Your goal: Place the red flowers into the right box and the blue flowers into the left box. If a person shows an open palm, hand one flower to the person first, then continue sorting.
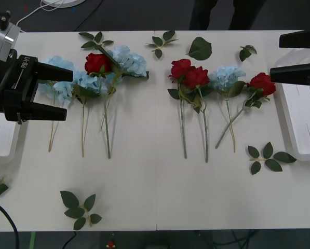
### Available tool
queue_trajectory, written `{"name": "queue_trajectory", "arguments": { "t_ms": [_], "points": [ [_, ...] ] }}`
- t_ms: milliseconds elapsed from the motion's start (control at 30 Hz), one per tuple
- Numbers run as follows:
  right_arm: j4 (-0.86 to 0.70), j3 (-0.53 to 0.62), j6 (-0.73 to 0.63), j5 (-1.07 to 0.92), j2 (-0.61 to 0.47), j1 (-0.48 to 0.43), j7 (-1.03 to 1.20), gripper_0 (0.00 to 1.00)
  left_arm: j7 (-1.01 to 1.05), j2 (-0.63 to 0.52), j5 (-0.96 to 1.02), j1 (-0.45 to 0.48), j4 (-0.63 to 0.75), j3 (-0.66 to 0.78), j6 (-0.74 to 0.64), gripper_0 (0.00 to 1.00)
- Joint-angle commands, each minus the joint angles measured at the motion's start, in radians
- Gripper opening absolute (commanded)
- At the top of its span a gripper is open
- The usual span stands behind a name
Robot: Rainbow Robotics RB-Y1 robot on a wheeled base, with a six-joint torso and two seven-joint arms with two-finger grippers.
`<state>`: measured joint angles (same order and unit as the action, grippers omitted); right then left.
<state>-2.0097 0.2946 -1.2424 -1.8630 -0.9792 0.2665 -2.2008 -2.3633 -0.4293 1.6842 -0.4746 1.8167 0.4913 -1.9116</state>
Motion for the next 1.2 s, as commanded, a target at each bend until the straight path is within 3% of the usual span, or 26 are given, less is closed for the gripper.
{"name": "queue_trajectory", "arguments": {
  "t_ms": [33,267,567,767,967,1033,1200],
  "points": [
    [-0.021,-0.006,-0.008,-0.005,-0.056,-0.053,-0.022,1.0,-0.001,0.037,0.009,0.085,-0.028,-0.013,0.006,1.0],
    [-0.047,-0.014,0.017,0.079,-0.081,-0.073,0.087,1.0,0.006,-0.04,0.003,0.088,-0.008,-0.046,0.066,1.0],
    [-0.127,-0.104,0.015,0.441,-0.081,-0.053,0.696,1.0,0.228,-0.253,-0.132,-0.058,-0.004,-0.134,0.12,1.0],
    [-0.133,-0.276,0.015,0.722,-0.081,0.003,1.127,1.0,0.449,-0.416,-0.238,-0.153,-0.01,-0.287,0.22,1.0],
    [-0.083,-0.539,0.006,1.03,-0.072,0.125,1.517,1.0,0.616,-0.543,-0.268,-0.2,-0.117,-0.445,0.332,1.0],
    [-0.012,-0.637,0.006,1.084,-0.044,0.198,1.645,1.0,0.684,-0.602,-0.261,-0.202,-0.169,-0.52,0.405,1.0],
    [0.175,-0.755,0.012,1.134,0.042,0.326,1.791,1.0,0.852,-0.741,-0.207,-0.202,-0.286,-0.712,0.574,1.0]
  ]
}}
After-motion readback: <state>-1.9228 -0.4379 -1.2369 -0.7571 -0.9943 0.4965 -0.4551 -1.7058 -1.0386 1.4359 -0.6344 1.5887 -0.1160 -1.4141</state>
